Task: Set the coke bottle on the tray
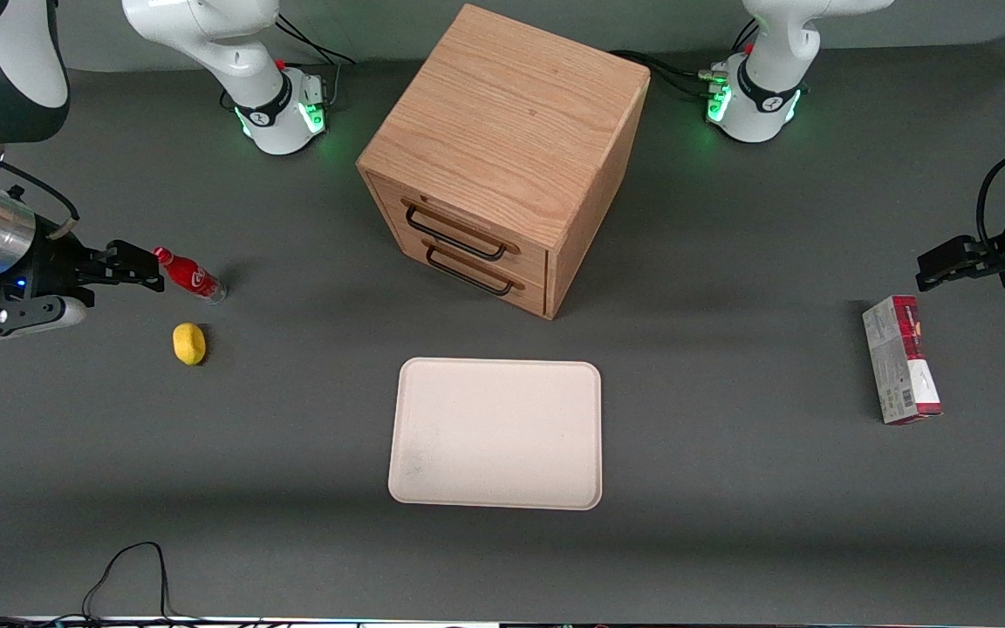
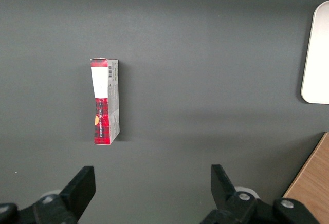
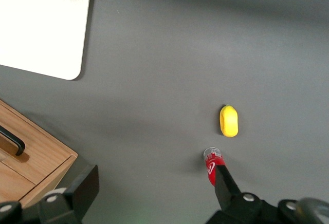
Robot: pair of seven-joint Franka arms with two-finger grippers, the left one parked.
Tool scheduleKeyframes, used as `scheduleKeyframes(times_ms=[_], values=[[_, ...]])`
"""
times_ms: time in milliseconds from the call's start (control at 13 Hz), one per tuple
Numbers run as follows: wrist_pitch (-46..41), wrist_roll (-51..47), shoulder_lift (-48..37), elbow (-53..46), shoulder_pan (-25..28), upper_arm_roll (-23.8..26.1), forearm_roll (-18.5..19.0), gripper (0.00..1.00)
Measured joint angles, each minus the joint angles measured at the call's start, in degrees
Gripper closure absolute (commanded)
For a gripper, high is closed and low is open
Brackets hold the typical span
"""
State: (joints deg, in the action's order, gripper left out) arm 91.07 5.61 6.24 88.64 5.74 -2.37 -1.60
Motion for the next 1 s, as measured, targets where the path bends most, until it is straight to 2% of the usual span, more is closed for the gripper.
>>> scheduleKeyframes(times_ms=[1000], values=[[-2.6, -2.5, 0.6, -1.8, 0.0, 0.2, 0.1, 0.00]])
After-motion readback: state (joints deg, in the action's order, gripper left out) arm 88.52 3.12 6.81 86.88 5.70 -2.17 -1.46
